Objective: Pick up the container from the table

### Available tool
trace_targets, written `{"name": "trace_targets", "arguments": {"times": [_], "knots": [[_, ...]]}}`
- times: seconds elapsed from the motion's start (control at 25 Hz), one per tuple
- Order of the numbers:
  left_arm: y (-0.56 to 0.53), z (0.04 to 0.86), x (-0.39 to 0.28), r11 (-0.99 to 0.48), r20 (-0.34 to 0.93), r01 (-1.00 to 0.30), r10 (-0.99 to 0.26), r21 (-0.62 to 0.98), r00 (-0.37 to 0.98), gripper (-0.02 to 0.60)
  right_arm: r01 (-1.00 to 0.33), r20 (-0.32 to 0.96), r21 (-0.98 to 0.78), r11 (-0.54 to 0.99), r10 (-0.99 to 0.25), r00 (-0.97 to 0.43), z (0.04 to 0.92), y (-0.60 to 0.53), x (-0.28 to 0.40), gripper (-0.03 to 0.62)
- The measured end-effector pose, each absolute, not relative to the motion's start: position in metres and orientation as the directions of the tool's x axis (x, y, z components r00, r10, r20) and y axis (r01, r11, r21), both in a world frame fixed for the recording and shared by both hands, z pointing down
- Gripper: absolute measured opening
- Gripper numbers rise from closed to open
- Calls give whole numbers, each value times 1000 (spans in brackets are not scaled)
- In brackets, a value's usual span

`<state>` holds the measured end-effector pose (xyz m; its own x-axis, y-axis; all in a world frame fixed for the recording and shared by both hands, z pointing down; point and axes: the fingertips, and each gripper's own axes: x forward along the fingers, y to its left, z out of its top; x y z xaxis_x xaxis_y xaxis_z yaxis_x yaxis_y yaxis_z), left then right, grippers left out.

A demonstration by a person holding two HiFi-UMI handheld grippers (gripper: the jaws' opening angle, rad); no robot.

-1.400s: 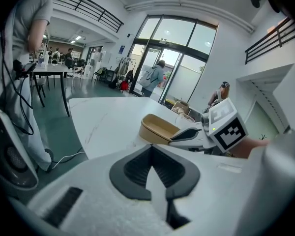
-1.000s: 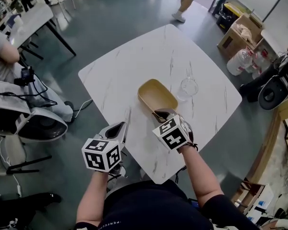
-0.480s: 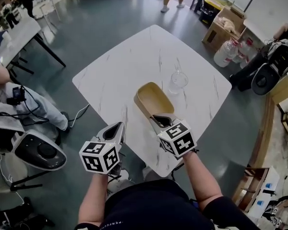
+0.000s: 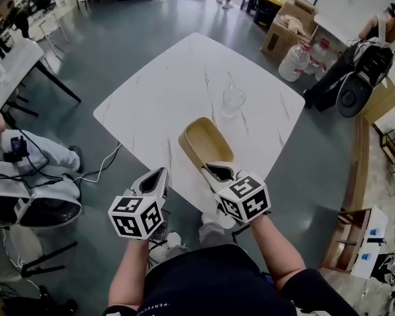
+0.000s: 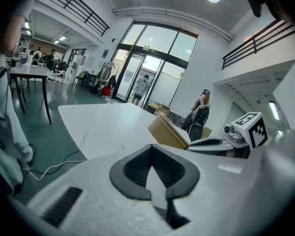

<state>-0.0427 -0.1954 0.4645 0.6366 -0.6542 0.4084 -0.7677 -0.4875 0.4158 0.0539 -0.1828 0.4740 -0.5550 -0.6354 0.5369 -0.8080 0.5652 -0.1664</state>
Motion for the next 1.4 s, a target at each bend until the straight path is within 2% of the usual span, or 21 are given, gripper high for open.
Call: {"name": "trace_targets", "arguments": {"times": [0.32, 0.84, 1.4], "knots": [[-172, 465, -45, -528, 409, -742, -620, 413, 669, -6, -831, 493, -245, 500, -674, -551, 471, -148, 49, 23], [-160, 465, -36, -580, 405, -712, -586, 395, 702, -6, -845, 474, -255, 470, -701, -533, 468, -124, 44, 23], [-150, 467, -38, -572, 398, -716, -596, 400, 698, -6, -849, 487, -301, 434, -696, -528, 476, -106, 47, 23]]}}
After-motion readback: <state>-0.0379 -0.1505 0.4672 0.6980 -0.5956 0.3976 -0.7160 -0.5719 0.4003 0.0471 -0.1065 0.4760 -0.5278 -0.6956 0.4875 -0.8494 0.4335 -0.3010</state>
